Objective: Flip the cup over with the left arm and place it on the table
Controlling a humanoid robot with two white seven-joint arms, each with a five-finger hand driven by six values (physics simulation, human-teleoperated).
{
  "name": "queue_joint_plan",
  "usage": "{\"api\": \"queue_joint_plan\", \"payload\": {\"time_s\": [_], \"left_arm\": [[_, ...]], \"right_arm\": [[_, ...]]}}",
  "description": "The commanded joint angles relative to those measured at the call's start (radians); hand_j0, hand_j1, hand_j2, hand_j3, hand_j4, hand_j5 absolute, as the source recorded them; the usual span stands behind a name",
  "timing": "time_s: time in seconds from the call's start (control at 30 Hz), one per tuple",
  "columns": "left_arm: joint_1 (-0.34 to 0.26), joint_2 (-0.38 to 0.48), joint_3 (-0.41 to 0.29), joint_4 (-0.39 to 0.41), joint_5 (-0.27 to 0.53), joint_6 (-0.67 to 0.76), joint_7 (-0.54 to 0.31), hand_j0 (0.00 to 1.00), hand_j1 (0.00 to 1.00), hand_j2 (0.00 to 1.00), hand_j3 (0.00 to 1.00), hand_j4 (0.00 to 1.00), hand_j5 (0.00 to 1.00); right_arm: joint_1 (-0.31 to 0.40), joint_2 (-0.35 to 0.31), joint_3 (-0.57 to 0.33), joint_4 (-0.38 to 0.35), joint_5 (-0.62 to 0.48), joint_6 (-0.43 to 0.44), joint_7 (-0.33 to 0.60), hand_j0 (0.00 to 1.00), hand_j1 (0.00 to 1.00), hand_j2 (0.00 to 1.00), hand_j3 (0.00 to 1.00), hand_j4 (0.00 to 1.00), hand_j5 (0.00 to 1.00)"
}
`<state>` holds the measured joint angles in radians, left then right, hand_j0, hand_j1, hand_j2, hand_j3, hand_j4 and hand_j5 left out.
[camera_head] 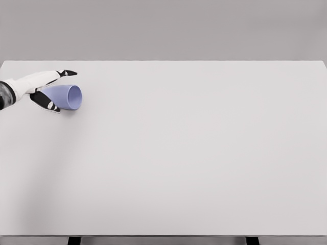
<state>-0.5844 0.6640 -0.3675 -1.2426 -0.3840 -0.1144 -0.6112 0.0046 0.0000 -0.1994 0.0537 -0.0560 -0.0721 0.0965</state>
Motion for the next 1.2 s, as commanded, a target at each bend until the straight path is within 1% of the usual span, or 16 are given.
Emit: {"api": "queue_joint_plan", "payload": {"time_s": [0.0,0.2,0.27,0.43,0.53,0.73,0.8,0.87,1.0,1.17], "left_arm": [[-0.002,-0.012,-0.001,0.032,-0.018,-0.001,0.0,1.0,1.0,1.0,1.0,1.0,1.0],[-0.014,-0.043,-0.018,0.064,-0.061,-0.002,0.0,1.0,1.0,1.0,1.0,1.0,1.0],[-0.032,-0.055,-0.021,0.101,-0.069,-0.004,0.0,1.0,1.0,1.0,1.0,1.0,1.0],[-0.037,-0.067,-0.033,0.123,-0.072,-0.004,0.0,1.0,1.0,1.0,1.0,1.0,1.0],[-0.072,-0.095,-0.036,0.181,-0.099,-0.005,0.0,1.0,1.0,1.0,1.0,1.0,1.0],[-0.075,-0.098,-0.036,0.184,-0.104,-0.005,0.0,0.99,0.99,0.99,0.99,0.99,0.99],[-0.074,-0.098,-0.036,0.184,-0.102,-0.005,0.0,0.83,0.83,0.83,0.83,0.83,0.83],[-0.075,-0.098,-0.044,0.184,-0.102,-0.005,0.0,0.72,0.72,0.72,0.72,0.72,0.72],[-0.075,-0.098,-0.044,0.183,-0.099,-0.005,0.0,0.65,0.65,0.65,0.65,0.65,0.65],[-0.078,-0.096,-0.031,0.18,-0.087,-0.004,0.0,0.64,0.64,0.64,0.64,0.64,0.64]], "right_arm": [[0.0,0.0,0.0,0.0,-0.001,0.0,0.0,1.0,1.0,1.0,1.0,1.0,1.0],[0.0,0.0,0.0,0.0,-0.001,0.0,0.0,1.0,1.0,1.0,1.0,1.0,1.0],[0.0,0.0,0.0,0.0,0.001,0.0,0.0,1.0,1.0,1.0,1.0,1.0,1.0],[0.0,0.0,0.0,0.0,0.001,0.0,0.0,1.0,1.0,1.0,1.0,1.0,1.0],[0.0,0.0,0.0,0.0,-0.001,0.0,0.0,1.0,1.0,1.0,1.0,1.0,1.0],[0.0,0.0,0.0,0.0,0.001,0.0,0.0,1.0,1.0,1.0,1.0,1.0,1.0],[0.0,0.0,0.0,0.0,-0.001,0.0,0.0,1.0,1.0,1.0,1.0,1.0,1.0],[0.0,0.0,0.0,0.0,-0.001,0.0,0.0,1.0,1.0,1.0,1.0,1.0,1.0],[0.0,0.0,0.0,0.0,-0.001,0.0,0.0,1.0,1.0,1.0,1.0,1.0,1.0],[0.0,0.0,0.0,0.0,-0.001,0.0,0.0,1.0,1.0,1.0,1.0,1.0,1.0]]}}
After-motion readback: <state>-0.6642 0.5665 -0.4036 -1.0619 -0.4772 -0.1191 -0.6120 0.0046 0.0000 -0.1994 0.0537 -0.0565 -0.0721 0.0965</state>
